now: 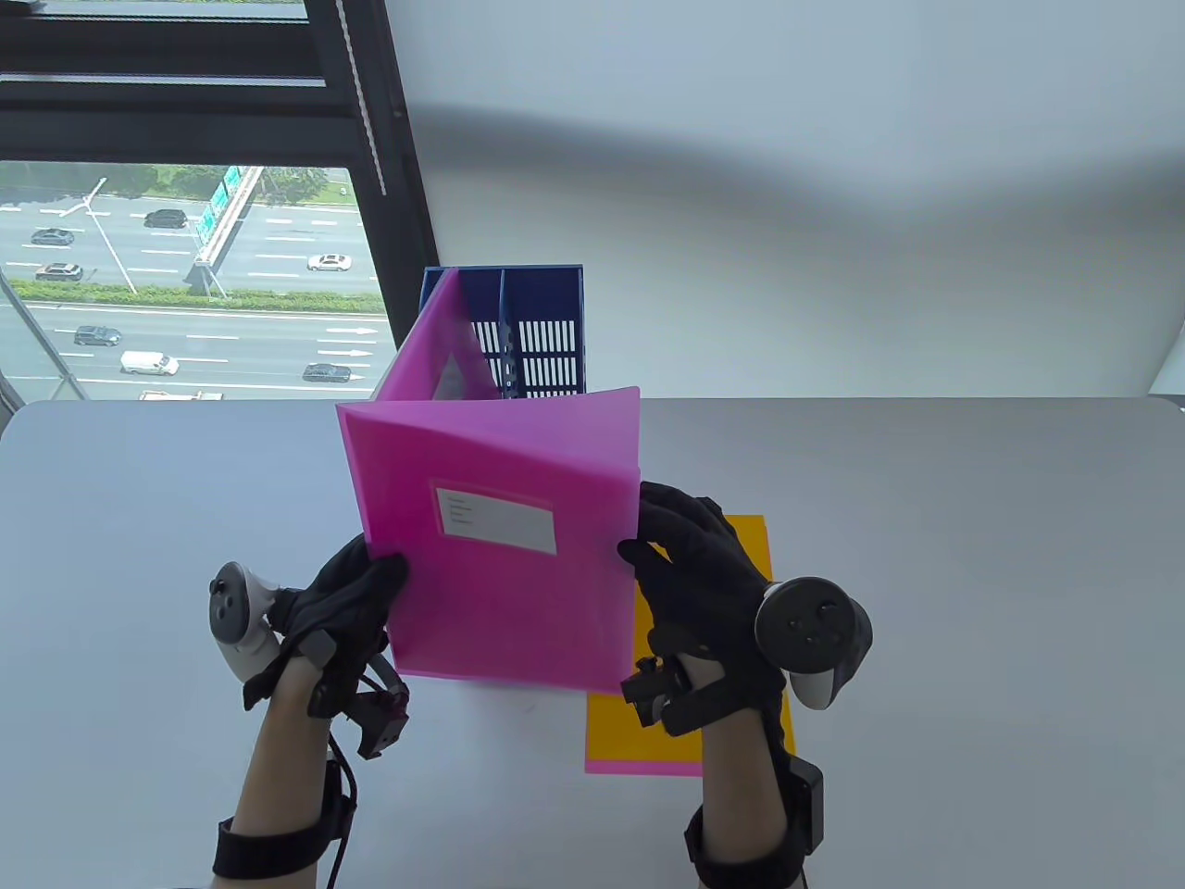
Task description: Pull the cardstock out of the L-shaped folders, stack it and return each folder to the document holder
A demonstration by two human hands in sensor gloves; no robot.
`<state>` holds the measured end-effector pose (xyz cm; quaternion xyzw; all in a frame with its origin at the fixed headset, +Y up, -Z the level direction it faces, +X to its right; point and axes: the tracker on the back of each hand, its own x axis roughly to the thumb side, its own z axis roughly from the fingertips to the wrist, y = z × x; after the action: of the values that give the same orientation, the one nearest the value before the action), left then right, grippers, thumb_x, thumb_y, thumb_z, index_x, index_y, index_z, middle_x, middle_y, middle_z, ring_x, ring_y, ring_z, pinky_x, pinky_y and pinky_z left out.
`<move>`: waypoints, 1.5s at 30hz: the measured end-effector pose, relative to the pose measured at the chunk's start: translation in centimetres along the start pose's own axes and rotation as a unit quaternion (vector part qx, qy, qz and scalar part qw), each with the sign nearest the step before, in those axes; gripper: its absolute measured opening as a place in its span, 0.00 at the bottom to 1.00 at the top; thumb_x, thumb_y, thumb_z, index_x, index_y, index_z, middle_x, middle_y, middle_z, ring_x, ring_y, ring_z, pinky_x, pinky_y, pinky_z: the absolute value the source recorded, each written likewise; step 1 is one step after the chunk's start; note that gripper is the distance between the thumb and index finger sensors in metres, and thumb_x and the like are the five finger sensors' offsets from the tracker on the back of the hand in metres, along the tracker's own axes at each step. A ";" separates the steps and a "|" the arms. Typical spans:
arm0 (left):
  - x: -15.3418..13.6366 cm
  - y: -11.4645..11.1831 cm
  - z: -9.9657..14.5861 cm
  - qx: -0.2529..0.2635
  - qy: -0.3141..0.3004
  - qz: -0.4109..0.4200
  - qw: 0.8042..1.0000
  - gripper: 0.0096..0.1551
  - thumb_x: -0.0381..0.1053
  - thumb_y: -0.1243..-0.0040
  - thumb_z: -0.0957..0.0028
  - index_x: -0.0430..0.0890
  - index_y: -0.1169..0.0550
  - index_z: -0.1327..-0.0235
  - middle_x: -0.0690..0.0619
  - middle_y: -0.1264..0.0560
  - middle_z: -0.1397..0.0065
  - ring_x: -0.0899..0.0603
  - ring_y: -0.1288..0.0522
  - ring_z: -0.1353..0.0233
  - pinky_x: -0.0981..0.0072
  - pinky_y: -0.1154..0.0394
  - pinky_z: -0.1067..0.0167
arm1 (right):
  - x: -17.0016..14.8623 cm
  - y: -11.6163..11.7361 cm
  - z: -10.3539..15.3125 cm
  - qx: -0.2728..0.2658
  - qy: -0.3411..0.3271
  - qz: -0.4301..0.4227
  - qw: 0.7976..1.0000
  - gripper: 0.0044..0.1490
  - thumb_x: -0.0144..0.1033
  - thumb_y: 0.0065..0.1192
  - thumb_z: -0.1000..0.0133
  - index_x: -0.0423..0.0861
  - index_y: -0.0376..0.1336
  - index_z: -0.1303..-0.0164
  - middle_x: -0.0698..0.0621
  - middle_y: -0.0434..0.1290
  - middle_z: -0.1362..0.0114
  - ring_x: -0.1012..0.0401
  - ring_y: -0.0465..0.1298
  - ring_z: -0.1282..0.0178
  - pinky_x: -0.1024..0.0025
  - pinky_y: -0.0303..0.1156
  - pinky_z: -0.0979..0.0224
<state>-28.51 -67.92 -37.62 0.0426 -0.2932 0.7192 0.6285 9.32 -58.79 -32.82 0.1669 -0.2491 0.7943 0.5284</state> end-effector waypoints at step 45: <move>1.7 4.7 2.1 0.096 -0.013 -0.017 0.995 0.22 0.51 0.42 0.37 0.49 0.22 0.31 0.51 0.19 0.37 0.41 0.16 0.40 0.40 0.31 0.30 | -6.2 -13.2 3.3 -0.174 0.138 0.173 0.960 0.23 0.42 0.68 0.37 0.53 0.70 0.31 0.51 0.82 0.43 0.64 0.80 0.61 0.51 0.67 0.24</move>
<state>-33.85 -67.62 -36.94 0.1172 -0.2307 0.7326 0.6295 23.89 -61.24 -30.49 -0.0843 -0.3332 0.8333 0.4329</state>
